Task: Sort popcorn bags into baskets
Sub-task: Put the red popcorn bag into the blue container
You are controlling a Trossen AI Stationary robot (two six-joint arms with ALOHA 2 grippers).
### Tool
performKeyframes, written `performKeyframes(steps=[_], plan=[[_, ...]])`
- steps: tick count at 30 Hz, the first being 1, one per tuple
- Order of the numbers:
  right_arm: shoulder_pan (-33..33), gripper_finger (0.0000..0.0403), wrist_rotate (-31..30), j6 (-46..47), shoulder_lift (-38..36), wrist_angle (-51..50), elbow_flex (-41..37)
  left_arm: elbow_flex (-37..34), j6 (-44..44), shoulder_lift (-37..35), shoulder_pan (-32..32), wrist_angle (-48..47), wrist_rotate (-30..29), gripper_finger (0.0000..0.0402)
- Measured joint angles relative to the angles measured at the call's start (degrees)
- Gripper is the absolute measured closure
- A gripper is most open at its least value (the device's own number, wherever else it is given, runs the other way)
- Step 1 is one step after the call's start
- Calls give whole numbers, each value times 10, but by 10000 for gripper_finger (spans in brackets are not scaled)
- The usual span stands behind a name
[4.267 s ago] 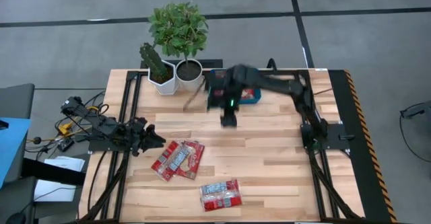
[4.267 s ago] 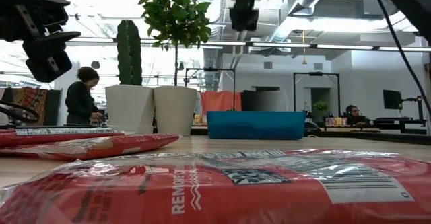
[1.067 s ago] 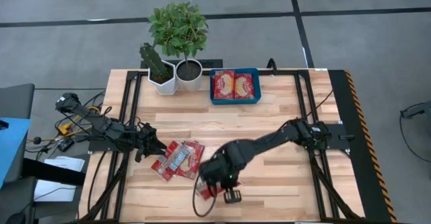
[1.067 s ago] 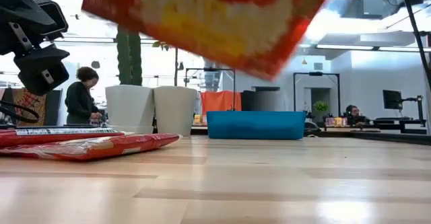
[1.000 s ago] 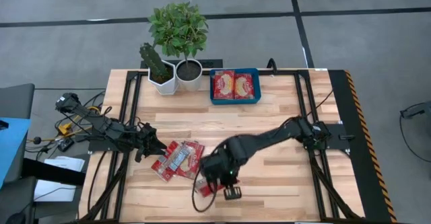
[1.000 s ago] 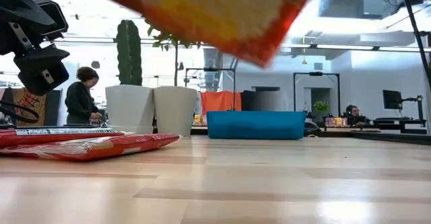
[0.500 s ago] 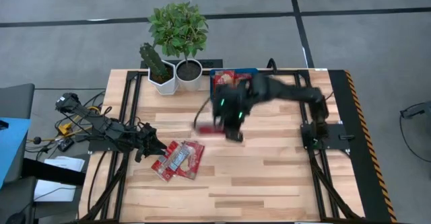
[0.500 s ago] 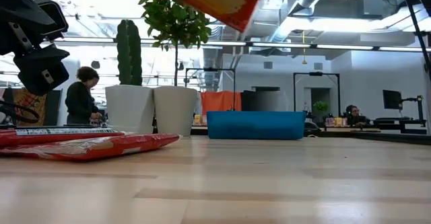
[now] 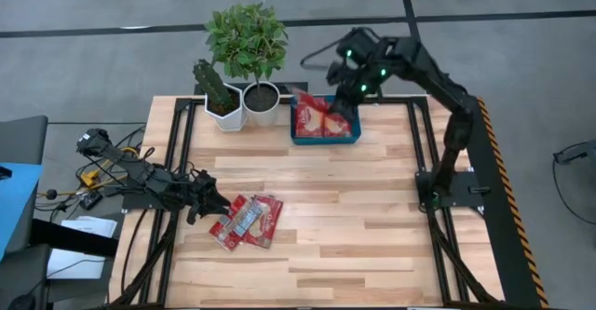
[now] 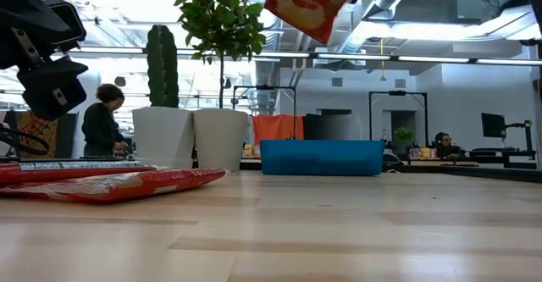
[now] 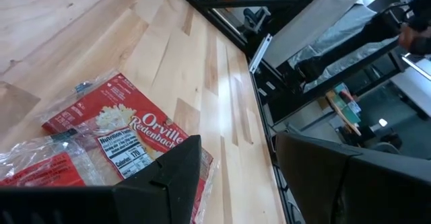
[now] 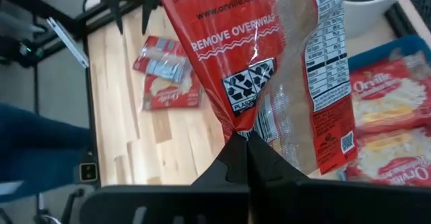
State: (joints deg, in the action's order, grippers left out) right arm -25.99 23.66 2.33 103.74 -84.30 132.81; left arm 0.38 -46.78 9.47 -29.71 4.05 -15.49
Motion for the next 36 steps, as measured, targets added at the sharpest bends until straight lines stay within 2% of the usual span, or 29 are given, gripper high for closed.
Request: performKeyframes(steps=[6,11,13,20,27,31,34,36], plan=[[-98,403,75,-43,5,21,-19,0,0,0,0,2,-28,219],[-143,403,130,-56,-17,78,-121,0,1,0,0,6,-75,219],[-153,402,151,-57,-36,129,-181,0,-2,0,1,8,-95,219],[-193,402,177,-19,-160,352,-455,0,-16,0,1,10,-125,219],[-227,402,201,146,-279,689,-722,0,-39,0,1,11,-156,219],[-228,402,207,250,-291,884,-835,0,-40,0,1,11,-186,219],[-225,402,205,322,-268,1014,-892,0,-40,0,1,11,-207,219],[-227,402,203,358,-245,1065,-917,0,-40,0,1,11,-215,219]])
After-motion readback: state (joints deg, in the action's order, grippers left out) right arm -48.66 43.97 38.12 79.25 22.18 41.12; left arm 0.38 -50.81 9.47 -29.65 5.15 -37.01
